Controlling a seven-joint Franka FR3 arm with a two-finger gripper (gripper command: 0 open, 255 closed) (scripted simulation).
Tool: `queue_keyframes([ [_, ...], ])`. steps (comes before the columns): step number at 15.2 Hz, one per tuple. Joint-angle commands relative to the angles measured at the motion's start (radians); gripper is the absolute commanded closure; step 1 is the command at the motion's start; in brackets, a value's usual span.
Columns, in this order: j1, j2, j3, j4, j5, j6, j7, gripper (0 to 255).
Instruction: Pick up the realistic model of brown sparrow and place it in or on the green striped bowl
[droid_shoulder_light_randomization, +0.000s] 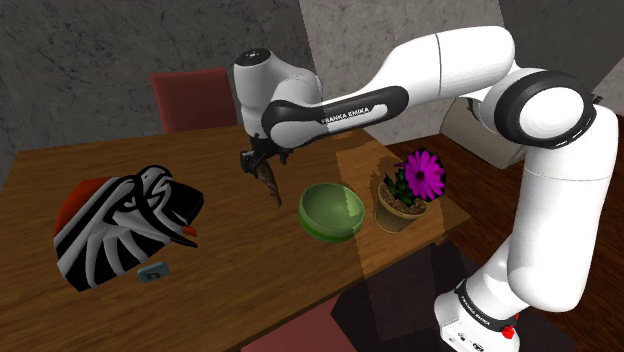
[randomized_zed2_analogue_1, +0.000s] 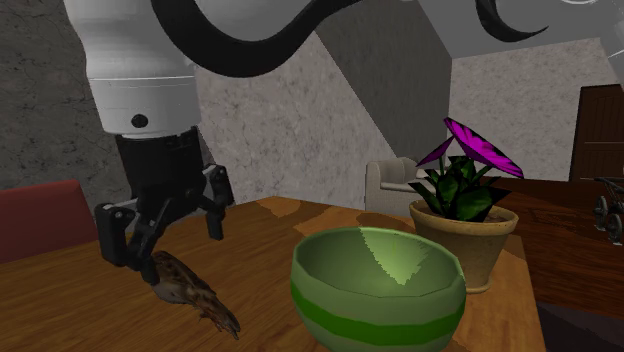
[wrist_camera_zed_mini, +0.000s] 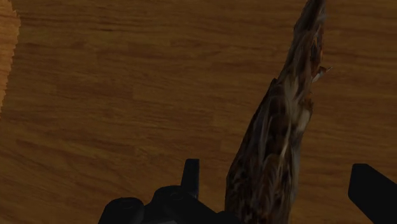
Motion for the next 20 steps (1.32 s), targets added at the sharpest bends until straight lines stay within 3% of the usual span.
queue_keyframes([
  [1, 0.023, 0.051, -0.012, 0.047, -0.026, -0.008, 0.019, 0],
  [8, 0.014, 0.080, -0.027, 0.006, -0.049, 0.061, 0.034, 0],
  [16, 0.014, 0.080, -0.027, 0.006, -0.049, 0.061, 0.034, 0],
  [17, 0.014, 0.080, -0.027, 0.006, -0.049, 0.061, 0.034, 255],
  [20, 0.015, 0.080, -0.027, 0.006, -0.049, 0.061, 0.034, 255],
])
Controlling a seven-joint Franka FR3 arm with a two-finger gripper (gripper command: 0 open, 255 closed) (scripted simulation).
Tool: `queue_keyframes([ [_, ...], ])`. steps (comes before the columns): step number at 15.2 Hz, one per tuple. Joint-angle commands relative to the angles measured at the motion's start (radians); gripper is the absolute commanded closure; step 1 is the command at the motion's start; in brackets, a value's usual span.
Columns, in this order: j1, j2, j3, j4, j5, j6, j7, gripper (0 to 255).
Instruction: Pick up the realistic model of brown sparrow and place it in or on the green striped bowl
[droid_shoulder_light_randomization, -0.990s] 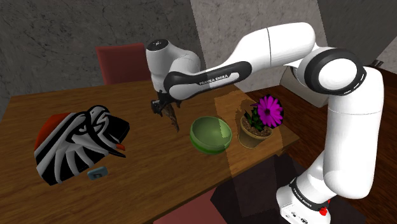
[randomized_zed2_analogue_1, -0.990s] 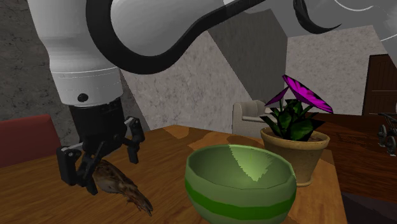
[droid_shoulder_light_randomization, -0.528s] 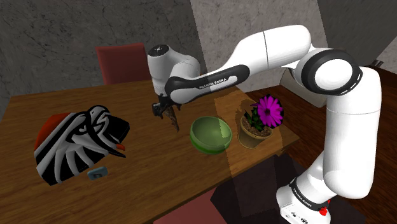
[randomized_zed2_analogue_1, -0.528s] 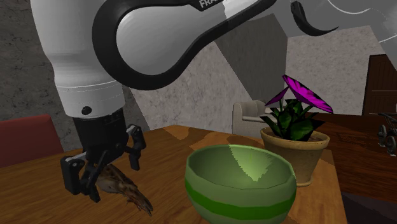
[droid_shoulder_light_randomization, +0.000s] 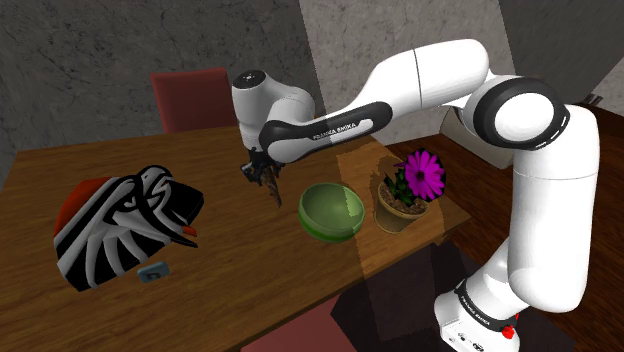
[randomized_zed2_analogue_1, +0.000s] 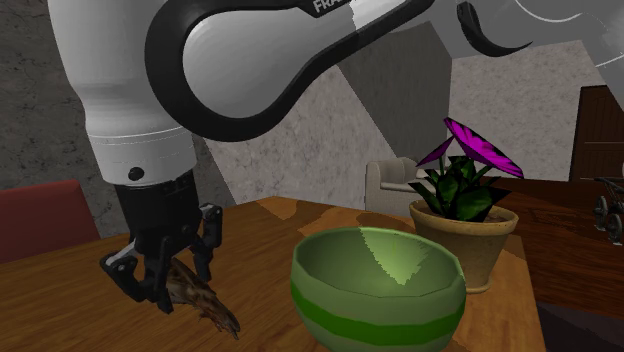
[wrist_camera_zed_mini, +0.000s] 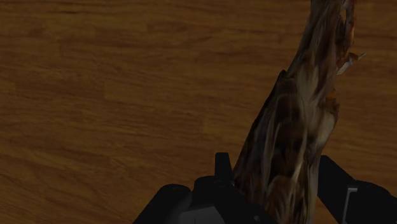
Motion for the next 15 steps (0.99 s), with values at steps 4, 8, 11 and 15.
queue_keyframes([
  [4, 0.000, 0.000, 0.000, 0.000, 0.000, 0.000, 0.000, 255],
  [8, -0.001, -0.011, 0.004, 0.010, 0.008, -0.018, -0.009, 255],
  [11, -0.003, -0.027, 0.009, 0.026, 0.019, -0.048, -0.021, 255],
  [15, -0.004, -0.046, 0.016, 0.052, 0.033, -0.088, -0.038, 255],
])
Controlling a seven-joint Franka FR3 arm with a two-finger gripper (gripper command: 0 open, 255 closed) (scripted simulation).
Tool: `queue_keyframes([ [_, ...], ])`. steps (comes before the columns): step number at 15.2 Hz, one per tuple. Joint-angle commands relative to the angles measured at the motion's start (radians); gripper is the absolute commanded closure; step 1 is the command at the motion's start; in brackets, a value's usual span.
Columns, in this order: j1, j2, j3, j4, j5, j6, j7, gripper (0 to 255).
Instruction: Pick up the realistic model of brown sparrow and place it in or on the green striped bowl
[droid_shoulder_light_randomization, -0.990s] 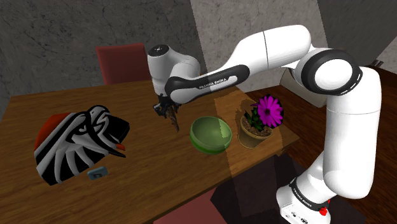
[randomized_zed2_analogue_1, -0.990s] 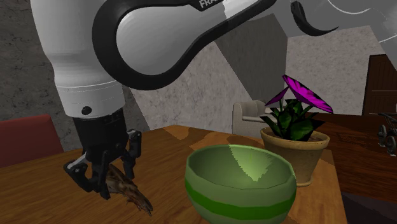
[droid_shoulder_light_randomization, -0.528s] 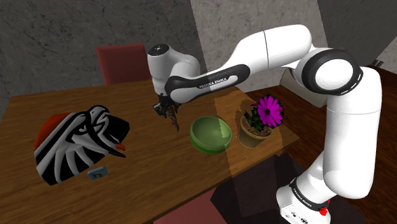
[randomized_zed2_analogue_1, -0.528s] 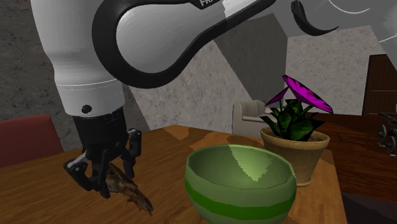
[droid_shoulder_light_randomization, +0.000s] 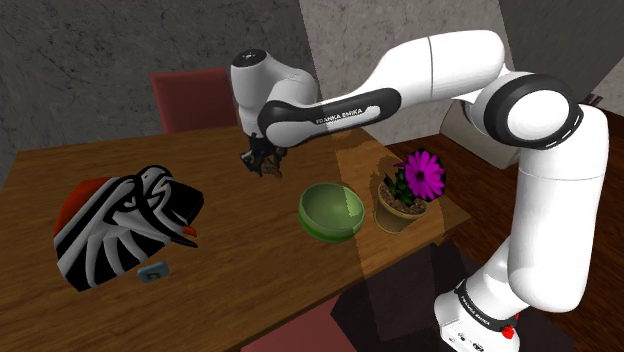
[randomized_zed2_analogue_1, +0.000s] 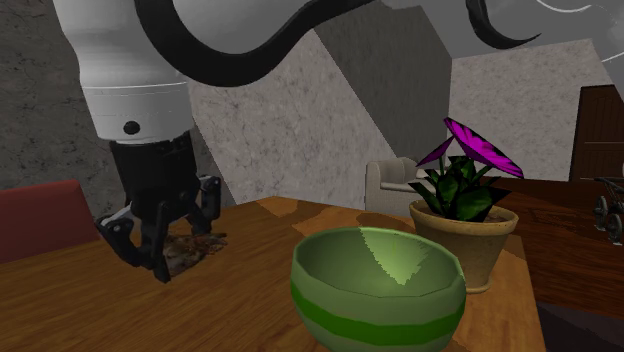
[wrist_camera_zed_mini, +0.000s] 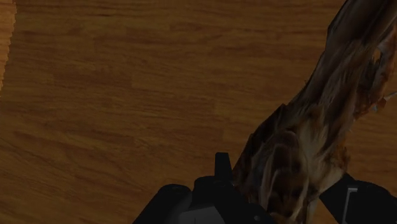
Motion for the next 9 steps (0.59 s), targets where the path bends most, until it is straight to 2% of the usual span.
queue_keyframes([
  [1, -0.001, -0.009, 0.003, 0.017, 0.007, -0.023, -0.011, 255],
  [9, 0.002, -0.036, 0.012, 0.084, 0.028, -0.109, -0.043, 255],
])
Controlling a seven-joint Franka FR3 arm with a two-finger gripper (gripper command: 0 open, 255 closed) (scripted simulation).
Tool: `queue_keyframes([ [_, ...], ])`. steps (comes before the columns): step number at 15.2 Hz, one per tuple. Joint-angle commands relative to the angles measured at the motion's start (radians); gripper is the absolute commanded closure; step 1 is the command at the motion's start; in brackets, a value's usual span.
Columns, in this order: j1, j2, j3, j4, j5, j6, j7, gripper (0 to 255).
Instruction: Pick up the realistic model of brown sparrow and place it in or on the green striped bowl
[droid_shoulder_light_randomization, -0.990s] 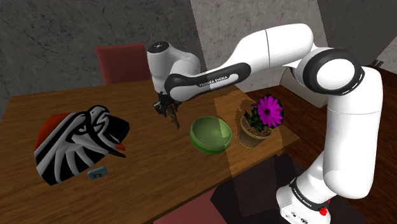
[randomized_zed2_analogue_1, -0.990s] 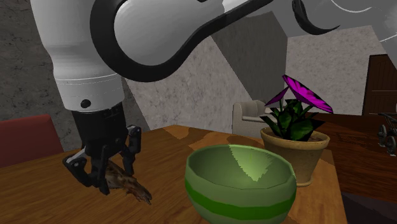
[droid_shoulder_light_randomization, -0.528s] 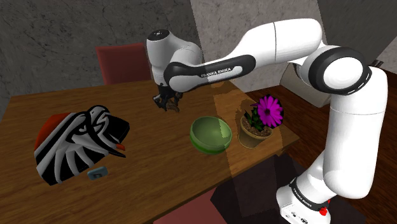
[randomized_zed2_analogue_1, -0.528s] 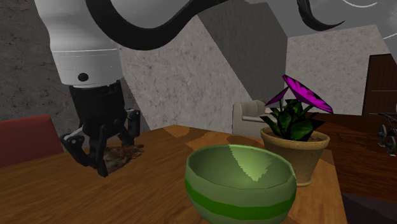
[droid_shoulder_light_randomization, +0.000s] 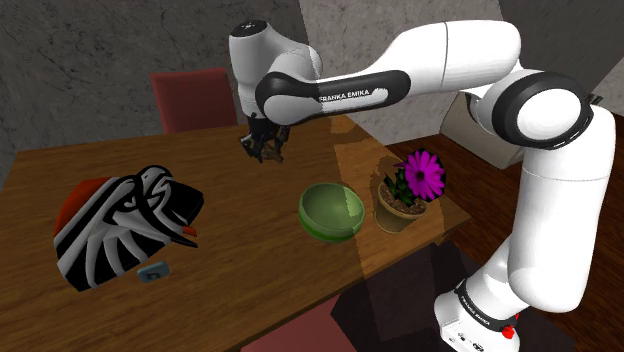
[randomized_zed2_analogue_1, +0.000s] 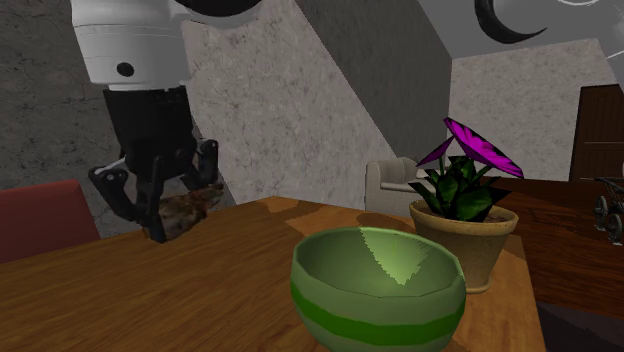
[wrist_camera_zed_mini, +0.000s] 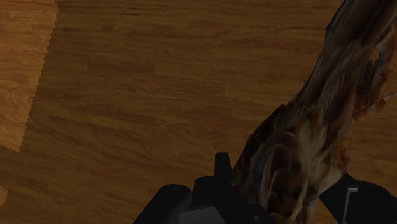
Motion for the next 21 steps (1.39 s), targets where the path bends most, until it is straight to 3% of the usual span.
queue_keyframes([
  [1, 0.000, -0.010, 0.003, 0.009, 0.005, -0.018, -0.006, 255],
  [15, 0.024, -0.018, 0.010, 0.181, 0.020, -0.187, -0.058, 255],
  [21, -0.061, -0.305, 0.047, -0.201, 0.136, -0.066, -0.042, 255],
])
